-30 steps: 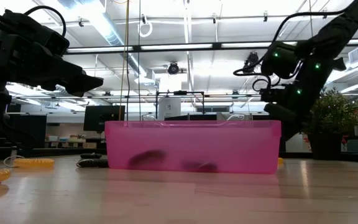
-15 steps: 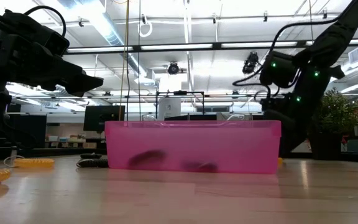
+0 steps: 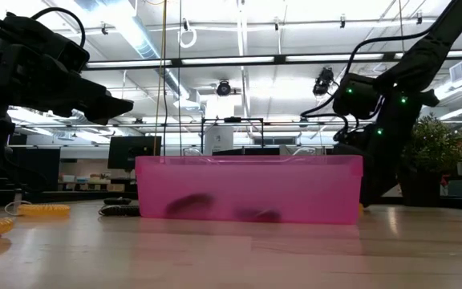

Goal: Sort spring keychains
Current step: Put the orange spring keychain into the transparent bin

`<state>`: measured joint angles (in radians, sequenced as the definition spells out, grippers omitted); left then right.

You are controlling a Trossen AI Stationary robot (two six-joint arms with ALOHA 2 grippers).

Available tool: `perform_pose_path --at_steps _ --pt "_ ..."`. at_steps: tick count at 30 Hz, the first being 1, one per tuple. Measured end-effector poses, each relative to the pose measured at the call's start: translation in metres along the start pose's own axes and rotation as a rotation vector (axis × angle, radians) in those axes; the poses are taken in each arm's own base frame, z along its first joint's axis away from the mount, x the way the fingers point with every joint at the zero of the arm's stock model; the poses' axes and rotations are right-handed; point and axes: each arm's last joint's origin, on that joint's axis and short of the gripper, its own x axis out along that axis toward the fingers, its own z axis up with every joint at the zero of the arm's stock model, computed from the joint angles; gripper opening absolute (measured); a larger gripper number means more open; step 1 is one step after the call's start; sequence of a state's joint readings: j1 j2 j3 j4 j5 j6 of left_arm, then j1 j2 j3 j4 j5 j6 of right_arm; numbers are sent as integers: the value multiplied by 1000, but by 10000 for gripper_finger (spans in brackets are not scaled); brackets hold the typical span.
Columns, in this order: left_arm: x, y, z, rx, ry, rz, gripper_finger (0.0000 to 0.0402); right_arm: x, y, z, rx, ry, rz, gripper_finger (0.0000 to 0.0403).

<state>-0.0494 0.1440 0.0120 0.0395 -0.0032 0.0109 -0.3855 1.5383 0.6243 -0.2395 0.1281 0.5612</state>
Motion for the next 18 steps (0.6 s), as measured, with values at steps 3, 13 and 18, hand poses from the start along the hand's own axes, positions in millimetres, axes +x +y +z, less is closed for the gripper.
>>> perform_pose_path --at_steps 3,13,18 --pt "0 0 0 0 0 0 337 1 -5 3 110 10 21 144" --pt "0 0 0 0 0 0 337 3 -13 8 256 18 33 117" --pt "0 0 0 0 0 0 337 3 -15 12 298 -8 35 106"
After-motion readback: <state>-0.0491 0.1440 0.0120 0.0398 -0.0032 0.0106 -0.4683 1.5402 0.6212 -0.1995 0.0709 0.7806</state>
